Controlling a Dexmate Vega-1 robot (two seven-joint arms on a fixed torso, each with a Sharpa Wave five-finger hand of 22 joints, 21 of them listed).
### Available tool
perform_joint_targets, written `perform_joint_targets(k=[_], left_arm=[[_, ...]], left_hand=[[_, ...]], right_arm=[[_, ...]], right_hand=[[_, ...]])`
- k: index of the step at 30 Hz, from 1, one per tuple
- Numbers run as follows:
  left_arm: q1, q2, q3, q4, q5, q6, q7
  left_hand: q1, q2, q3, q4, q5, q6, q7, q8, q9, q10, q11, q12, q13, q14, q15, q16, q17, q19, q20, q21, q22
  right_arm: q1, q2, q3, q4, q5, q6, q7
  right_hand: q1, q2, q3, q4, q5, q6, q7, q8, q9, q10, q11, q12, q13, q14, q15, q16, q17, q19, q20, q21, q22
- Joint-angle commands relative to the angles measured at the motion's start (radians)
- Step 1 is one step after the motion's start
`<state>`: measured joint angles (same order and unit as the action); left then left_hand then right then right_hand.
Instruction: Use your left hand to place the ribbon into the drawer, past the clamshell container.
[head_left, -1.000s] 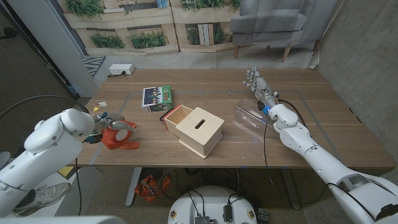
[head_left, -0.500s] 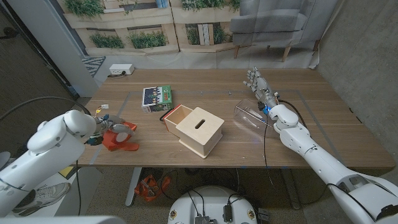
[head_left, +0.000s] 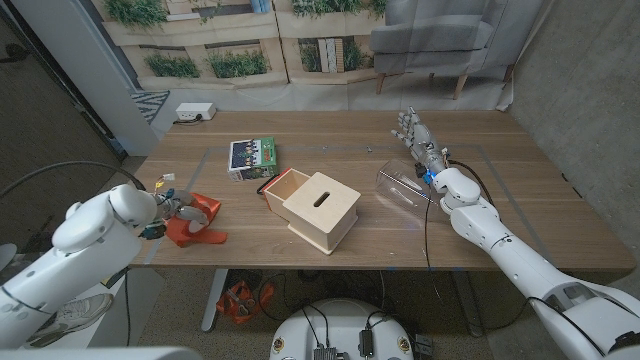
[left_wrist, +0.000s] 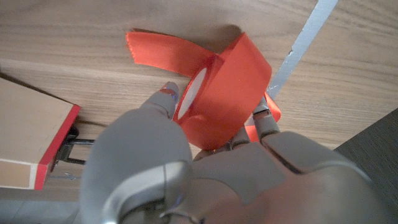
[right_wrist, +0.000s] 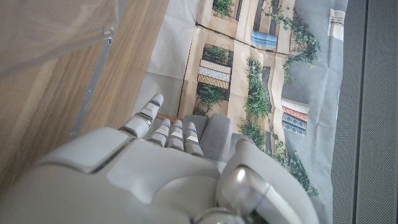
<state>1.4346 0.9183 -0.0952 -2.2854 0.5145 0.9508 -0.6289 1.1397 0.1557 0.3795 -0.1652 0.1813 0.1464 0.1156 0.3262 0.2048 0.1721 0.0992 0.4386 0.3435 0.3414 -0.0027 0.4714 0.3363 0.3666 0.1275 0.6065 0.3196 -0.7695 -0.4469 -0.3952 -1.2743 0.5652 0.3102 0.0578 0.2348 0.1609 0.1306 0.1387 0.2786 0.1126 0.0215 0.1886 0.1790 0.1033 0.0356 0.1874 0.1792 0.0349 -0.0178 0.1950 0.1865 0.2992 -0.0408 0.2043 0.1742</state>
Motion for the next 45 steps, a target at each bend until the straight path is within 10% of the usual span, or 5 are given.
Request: perform_joint_targets(k=[1, 6, 9, 21, 45], left_arm=[[0.020, -0.048, 0.048, -0.028, 0.125, 0.061, 0.151], [0.026, -0.088, 0.071, -0.030, 0.189, 0.074, 0.234], [0.032, -0.101, 0.070, -0.030, 0.206, 0.066, 0.254], [0.048, -0.150, 0.055, -0.034, 0.257, 0.041, 0.298], [0.064, -0.265, 0.015, -0.086, 0.303, -0.061, 0.371]], left_hand=[[0.060, 0.008, -0.009, 0.000, -0.001, 0.206, -0.027, 0.057, 0.022, 0.171, -0.053, 0.112, 0.045, 0.176, -0.079, 0.128, 0.097, 0.142, -0.071, 0.131, 0.024], [0.095, 0.035, 0.022, 0.026, -0.001, 0.568, -0.050, 0.190, 0.077, 0.476, -0.158, 0.313, 0.143, 0.467, -0.180, 0.253, 0.211, 0.299, -0.148, 0.323, 0.037], [0.092, 0.031, 0.043, 0.039, -0.005, 0.616, -0.041, 0.219, 0.104, 0.572, -0.195, 0.372, 0.197, 0.574, -0.214, 0.300, 0.278, 0.370, -0.203, 0.412, 0.033], [0.098, -0.004, 0.070, 0.013, -0.004, 0.691, -0.022, 0.234, 0.104, 0.646, -0.173, 0.409, 0.264, 0.688, -0.224, 0.326, 0.350, 0.453, -0.268, 0.522, 0.013], [0.101, -0.017, 0.092, 0.004, -0.003, 0.709, -0.005, 0.241, 0.125, 0.668, -0.163, 0.413, 0.312, 0.721, -0.224, 0.313, 0.386, 0.459, -0.285, 0.577, -0.016]], right_arm=[[-0.005, -0.004, 0.000, -0.010, 0.000, -0.005, -0.002], [-0.007, -0.006, 0.000, -0.013, -0.001, -0.003, -0.004], [-0.006, -0.007, 0.001, -0.016, -0.001, -0.005, -0.004], [0.000, -0.005, -0.003, -0.011, -0.004, -0.005, -0.002], [0.015, 0.000, -0.004, 0.001, -0.006, 0.000, 0.003]], right_hand=[[-0.004, -0.001, 0.007, 0.004, 0.001, 0.009, 0.000, 0.002, 0.005, 0.009, 0.001, 0.004, 0.005, 0.011, 0.001, -0.002, 0.000, 0.007, -0.007, 0.000, 0.002], [-0.004, -0.001, 0.008, 0.003, 0.001, 0.007, 0.000, 0.001, 0.005, 0.009, 0.000, 0.004, 0.005, 0.012, 0.000, -0.002, 0.000, 0.009, -0.009, 0.001, 0.002], [-0.004, 0.000, 0.010, 0.003, 0.000, 0.008, 0.000, 0.002, 0.005, 0.009, -0.002, 0.004, 0.005, 0.012, 0.000, -0.002, 0.000, 0.010, -0.009, 0.001, 0.002], [-0.003, 0.000, 0.013, 0.003, 0.000, 0.007, 0.001, 0.001, 0.005, 0.009, -0.003, 0.003, 0.005, 0.013, 0.000, -0.003, 0.000, 0.011, -0.011, 0.001, 0.001], [-0.002, -0.002, 0.020, 0.000, -0.001, 0.005, 0.001, 0.001, 0.005, 0.009, 0.000, 0.003, 0.005, 0.013, 0.000, -0.003, -0.001, 0.013, -0.011, -0.001, 0.001]])
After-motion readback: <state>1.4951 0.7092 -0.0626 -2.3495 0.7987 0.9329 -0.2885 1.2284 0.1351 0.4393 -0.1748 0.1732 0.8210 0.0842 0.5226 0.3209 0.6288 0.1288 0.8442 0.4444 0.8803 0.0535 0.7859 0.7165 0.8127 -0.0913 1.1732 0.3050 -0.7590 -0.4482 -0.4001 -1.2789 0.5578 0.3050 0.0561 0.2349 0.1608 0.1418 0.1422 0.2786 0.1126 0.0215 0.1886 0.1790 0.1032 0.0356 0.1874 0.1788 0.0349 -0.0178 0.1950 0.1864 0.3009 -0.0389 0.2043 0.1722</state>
